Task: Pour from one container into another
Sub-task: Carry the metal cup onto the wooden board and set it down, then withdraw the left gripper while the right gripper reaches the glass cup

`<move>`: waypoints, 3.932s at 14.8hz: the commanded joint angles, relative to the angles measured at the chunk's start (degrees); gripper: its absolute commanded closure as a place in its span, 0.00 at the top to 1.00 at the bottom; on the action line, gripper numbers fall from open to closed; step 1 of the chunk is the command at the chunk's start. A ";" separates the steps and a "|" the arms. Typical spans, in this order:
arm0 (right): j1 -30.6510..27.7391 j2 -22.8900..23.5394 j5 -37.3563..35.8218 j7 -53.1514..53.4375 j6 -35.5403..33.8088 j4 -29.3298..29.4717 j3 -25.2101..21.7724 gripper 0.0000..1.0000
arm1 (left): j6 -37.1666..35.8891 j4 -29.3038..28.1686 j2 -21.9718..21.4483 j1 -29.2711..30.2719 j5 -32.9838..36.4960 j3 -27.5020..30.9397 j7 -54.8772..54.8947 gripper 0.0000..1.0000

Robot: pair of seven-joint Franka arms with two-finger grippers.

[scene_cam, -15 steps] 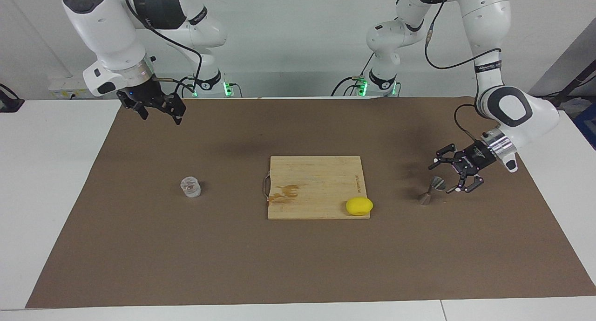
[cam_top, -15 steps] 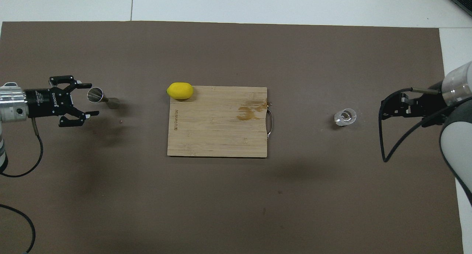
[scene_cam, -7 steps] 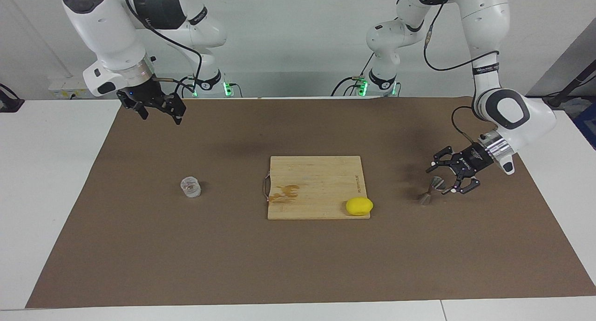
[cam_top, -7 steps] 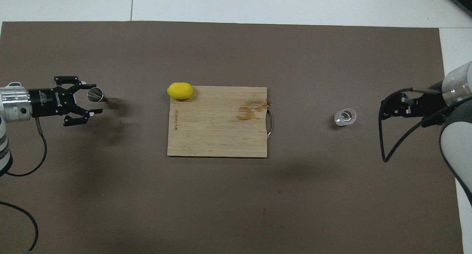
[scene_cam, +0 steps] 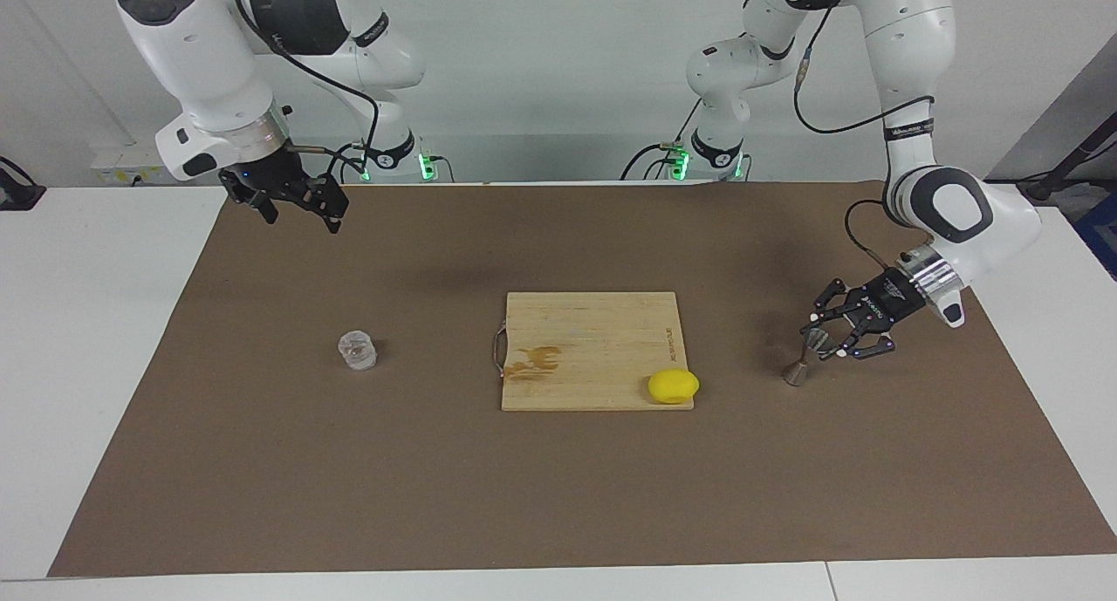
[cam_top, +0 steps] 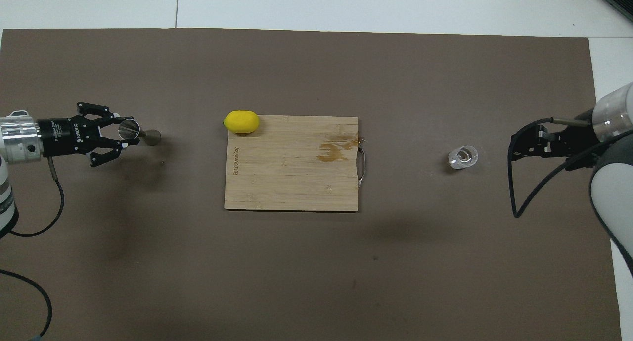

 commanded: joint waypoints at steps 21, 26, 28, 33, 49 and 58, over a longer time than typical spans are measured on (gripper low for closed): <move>-0.72 -1.34 -0.16 -1.10 0.43 -1.56 0.43 1.00 | 24.27 3.92 -4.88 -39.74 -12.71 -0.07 -22.59 0.00; -0.72 -1.43 -0.16 -1.10 0.43 -1.56 0.34 1.00 | 38.71 3.65 -1.37 -47.41 -19.65 -0.07 -22.77 0.00; -0.72 -1.34 -0.16 -1.10 0.43 -1.56 0.34 1.00 | 40.65 2.78 -0.23 -49.52 -19.74 -0.07 -22.77 0.00; -0.72 -1.34 -0.16 -1.10 0.43 -1.56 0.34 1.00 | 42.42 1.55 1.10 -51.02 -20.01 -0.16 -22.59 0.00; -1.25 -1.52 -0.16 -1.10 -1.50 -1.65 0.08 1.00 | 42.16 0.33 -2.49 -51.90 -21.59 0.02 -22.77 1.00; -1.34 -1.61 2.73 11.53 -1.52 -1.30 0.08 1.00 | 6.42 2.15 -9.89 -34.26 3.16 0.72 -20.67 1.00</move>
